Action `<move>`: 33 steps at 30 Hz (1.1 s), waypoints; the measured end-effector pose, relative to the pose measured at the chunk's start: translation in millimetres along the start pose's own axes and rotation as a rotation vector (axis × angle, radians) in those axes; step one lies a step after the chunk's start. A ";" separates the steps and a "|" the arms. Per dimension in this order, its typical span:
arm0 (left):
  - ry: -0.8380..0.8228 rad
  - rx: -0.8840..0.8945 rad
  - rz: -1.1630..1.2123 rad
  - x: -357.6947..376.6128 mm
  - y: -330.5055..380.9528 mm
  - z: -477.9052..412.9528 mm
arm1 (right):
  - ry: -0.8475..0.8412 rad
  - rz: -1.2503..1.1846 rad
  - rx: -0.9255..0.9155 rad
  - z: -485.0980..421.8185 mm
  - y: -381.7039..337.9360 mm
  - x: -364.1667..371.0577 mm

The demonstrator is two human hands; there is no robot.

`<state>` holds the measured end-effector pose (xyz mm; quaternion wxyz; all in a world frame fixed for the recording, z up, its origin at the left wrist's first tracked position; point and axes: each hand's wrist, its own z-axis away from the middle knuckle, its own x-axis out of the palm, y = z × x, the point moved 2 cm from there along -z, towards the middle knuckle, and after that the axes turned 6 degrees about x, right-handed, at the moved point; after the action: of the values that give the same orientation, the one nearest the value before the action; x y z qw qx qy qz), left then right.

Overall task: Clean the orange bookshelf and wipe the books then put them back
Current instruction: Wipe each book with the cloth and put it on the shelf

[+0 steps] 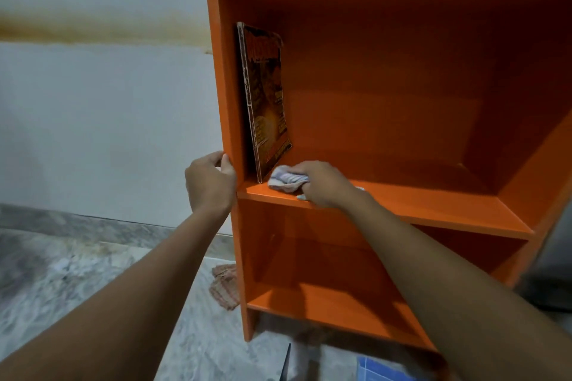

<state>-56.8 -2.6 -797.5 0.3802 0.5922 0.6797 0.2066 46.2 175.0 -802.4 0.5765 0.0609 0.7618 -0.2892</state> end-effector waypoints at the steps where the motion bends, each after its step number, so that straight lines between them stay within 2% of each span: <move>1: -0.004 0.005 0.007 -0.2 0.7 -1.0 | -0.024 -0.059 -0.056 8.4 -9.2 4.9; 3: -0.017 0.002 0.002 -0.8 2.3 -2.4 | -0.074 -0.181 -0.218 28.7 -25.2 13.6; 5: -0.018 0.018 -0.019 -1.0 1.0 -5.0 | -0.131 -0.158 -0.385 49.5 -36.3 20.7; 7: -0.023 0.033 -0.032 -1.9 -0.4 -8.0 | -0.102 -0.171 -0.425 60.2 -39.5 17.8; 9: -0.038 0.041 -0.037 -1.6 -2.9 -10.4 | 0.049 -0.263 -0.372 53.7 -35.4 -0.3; 12: -0.056 0.042 -0.051 -0.2 -2.9 -9.6 | 0.264 -0.342 -0.152 23.6 -13.5 -34.5; 14: -0.060 0.037 -0.047 1.1 -3.3 -9.7 | 0.255 -0.361 0.028 3.9 7.5 -38.1; 16: -0.059 0.031 -0.043 1.3 -3.4 -9.8 | 0.176 -0.255 0.162 -4.4 22.5 -24.8; 17: -0.057 0.032 -0.040 1.3 -3.3 -9.4 | 0.154 -0.156 0.168 -4.5 23.7 -16.7; 19: -0.042 0.027 -0.028 1.8 -3.3 -7.6 | 0.161 -0.042 0.063 6.8 8.8 -4.5; 22: 0.010 0.009 -0.007 8.3 -5.9 -0.4 | -0.006 -0.198 -0.280 47.2 -28.0 7.7; 24: 0.057 -0.011 -0.012 14.4 -7.5 6.4 | -0.013 -0.224 -0.382 74.3 -36.8 5.2; 25: 0.085 -0.032 -0.011 16.4 -8.1 9.2 | 0.039 -0.273 -0.364 81.4 -34.2 -3.7; 28: 0.144 -0.077 -0.025 23.0 -5.7 16.5 | 0.260 -0.484 -0.146 82.2 -1.0 -51.6; 31: 0.147 -0.071 -0.059 25.7 -3.3 18.0 | 0.420 -0.617 0.158 67.5 52.5 -96.0; 33: 0.139 -0.061 -0.067 24.9 -2.9 17.8 | 0.455 -0.700 0.378 54.7 90.8 -106.6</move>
<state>-45.3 17.7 -817.5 0.3565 0.5416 0.7173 0.2552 166.0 247.8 -747.9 0.2409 -0.0342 0.7776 -0.5798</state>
